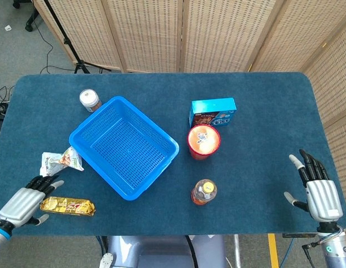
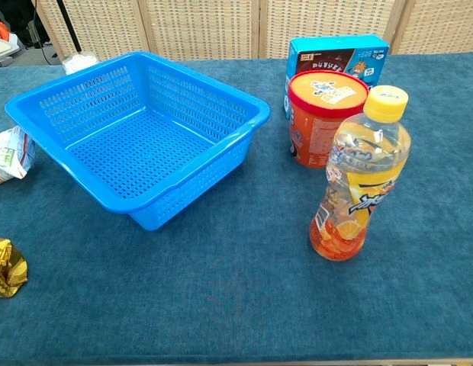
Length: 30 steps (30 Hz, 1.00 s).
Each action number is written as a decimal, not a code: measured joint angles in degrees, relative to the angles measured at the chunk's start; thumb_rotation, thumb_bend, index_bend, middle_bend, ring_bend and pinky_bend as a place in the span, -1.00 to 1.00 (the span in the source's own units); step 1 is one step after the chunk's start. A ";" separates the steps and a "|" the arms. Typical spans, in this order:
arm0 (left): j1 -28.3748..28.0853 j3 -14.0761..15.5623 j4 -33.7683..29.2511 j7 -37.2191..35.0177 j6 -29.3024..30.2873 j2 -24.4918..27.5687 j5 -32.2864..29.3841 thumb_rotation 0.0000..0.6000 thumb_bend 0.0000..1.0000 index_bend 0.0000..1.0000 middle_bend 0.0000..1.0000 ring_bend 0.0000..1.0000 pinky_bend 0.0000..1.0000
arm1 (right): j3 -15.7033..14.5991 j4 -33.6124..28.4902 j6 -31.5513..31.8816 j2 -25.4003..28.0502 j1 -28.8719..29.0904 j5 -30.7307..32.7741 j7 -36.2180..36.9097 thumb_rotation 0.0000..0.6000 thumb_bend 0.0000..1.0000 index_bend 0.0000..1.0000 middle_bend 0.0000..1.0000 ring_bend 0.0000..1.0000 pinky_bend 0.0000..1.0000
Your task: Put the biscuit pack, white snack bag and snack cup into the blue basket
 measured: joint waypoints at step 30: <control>-0.49 -2.60 7.02 11.67 -2.64 -15.68 -8.77 1.00 -0.32 0.05 -0.48 -0.58 -0.43 | 0.32 -0.48 0.46 0.59 -0.26 0.23 1.38 1.00 -0.64 -0.79 -1.00 -1.00 -0.84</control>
